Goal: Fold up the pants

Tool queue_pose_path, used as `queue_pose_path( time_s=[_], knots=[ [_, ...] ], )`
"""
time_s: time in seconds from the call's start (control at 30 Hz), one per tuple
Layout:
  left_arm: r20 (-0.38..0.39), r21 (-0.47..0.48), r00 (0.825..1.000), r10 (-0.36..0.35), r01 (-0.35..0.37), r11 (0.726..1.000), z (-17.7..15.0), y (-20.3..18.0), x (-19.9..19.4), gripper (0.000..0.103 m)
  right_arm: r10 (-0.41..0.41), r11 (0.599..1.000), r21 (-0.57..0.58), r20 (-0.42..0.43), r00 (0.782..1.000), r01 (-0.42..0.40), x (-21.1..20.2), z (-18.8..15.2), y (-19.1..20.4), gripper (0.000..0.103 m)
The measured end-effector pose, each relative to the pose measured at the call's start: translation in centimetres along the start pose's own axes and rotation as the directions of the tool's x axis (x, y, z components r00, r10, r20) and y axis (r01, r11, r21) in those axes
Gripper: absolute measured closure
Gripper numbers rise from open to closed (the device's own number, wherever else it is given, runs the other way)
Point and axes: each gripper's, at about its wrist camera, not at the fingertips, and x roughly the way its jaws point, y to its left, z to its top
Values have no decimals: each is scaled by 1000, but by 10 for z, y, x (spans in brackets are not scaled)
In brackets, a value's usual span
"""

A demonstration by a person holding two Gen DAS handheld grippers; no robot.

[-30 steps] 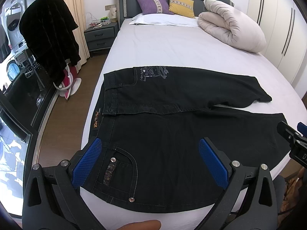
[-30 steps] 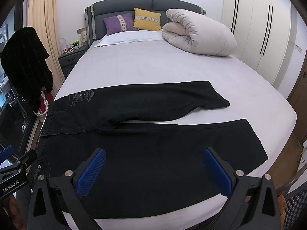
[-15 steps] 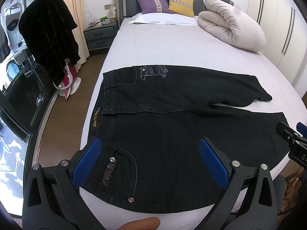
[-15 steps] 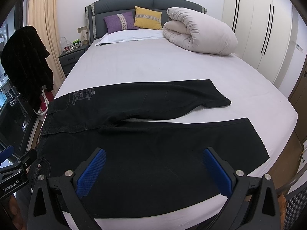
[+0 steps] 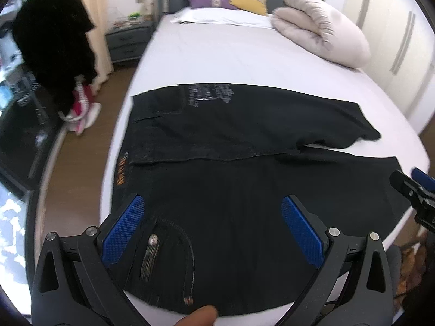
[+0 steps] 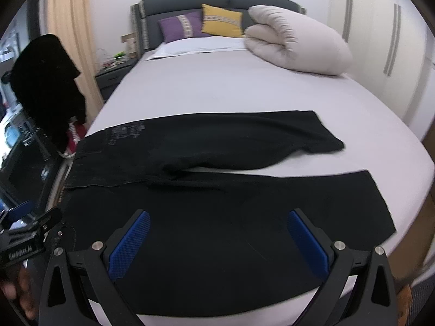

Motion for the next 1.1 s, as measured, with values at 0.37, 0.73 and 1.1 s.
queue_pose_path(
  time_s=[0.37, 0.73, 1.1],
  knots=[
    [-46, 130, 999, -7, 13, 991, 87, 45, 84, 0, 206, 969, -137, -8, 978, -205, 63, 66, -21, 11],
    [-224, 331, 967, -121, 192, 924, 226, 93, 234, 1, 362, 855, -351, -124, 924, -382, 138, 120, -19, 27],
    [-436, 390, 887, -151, 338, 857, 243, 103, 306, 31, 399, 779, -419, -244, 884, -467, 194, 147, 2, 35]
  ],
)
